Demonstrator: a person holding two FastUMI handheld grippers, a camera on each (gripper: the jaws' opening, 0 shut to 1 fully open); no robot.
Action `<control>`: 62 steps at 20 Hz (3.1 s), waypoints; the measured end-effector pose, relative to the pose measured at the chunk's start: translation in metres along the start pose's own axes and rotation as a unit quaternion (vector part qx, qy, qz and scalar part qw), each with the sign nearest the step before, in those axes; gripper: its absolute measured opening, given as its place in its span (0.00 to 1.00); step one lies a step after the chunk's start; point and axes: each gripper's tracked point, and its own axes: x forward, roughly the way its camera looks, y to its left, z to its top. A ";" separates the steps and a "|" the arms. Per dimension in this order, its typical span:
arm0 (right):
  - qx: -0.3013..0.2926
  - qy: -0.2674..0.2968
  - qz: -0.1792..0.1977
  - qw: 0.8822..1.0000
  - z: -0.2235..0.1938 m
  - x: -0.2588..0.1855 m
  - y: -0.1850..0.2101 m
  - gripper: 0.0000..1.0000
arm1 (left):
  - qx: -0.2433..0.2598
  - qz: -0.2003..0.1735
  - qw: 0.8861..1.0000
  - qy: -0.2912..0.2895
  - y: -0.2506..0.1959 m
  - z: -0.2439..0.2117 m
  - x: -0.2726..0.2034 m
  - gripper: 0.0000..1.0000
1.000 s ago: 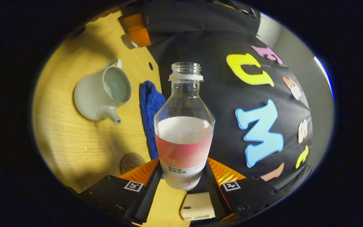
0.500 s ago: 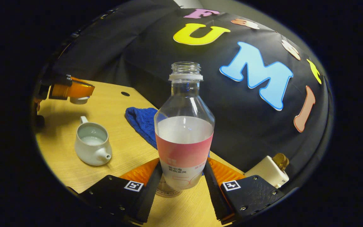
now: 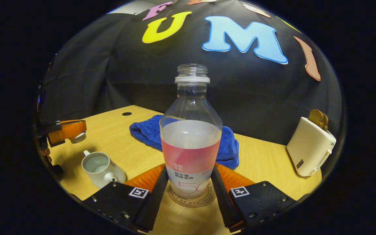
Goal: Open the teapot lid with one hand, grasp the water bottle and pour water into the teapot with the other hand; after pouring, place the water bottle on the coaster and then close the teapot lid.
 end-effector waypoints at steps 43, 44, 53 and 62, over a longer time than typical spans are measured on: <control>0.101 -0.079 -0.030 0.991 -0.015 -0.082 -0.012 0.96 | 0.074 -0.185 0.979 -0.051 -0.149 0.019 -0.030 0.09; 0.099 -0.082 -0.030 0.991 -0.014 -0.083 -0.012 0.96 | 0.074 -0.184 0.979 -0.050 -0.150 0.017 -0.029 0.09; 0.108 -0.092 -0.027 0.990 -0.009 -0.091 -0.013 0.96 | 0.089 -0.165 0.981 -0.045 -0.153 0.006 -0.017 0.10; 0.109 -0.099 -0.028 0.989 -0.006 -0.095 -0.015 0.96 | 0.083 -0.155 0.983 -0.042 -0.151 -0.002 -0.010 0.12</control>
